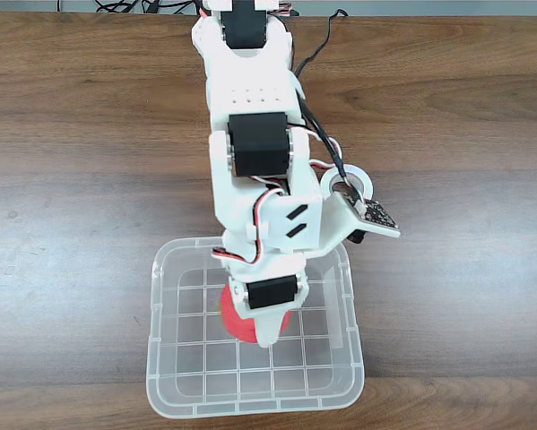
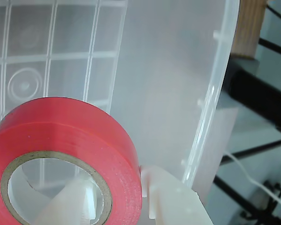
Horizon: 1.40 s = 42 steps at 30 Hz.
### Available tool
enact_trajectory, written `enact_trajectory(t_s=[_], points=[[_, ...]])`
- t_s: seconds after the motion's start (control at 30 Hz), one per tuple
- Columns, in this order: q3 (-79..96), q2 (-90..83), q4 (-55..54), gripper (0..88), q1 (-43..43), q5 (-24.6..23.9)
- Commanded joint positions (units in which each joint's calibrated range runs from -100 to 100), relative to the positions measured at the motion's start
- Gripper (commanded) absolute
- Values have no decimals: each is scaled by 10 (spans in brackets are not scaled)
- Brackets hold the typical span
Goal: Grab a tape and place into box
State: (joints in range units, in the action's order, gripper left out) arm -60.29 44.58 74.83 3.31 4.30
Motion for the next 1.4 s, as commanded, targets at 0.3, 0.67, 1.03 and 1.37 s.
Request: enact_trajectory(t_s=[0.3,0.67,1.03,1.37], points=[[-58,40,-58,49,6,-1],[-62,47,-57,148,3,1],[-94,-77,68,121,8,-3],[-85,-255,252,13,9,-18]])
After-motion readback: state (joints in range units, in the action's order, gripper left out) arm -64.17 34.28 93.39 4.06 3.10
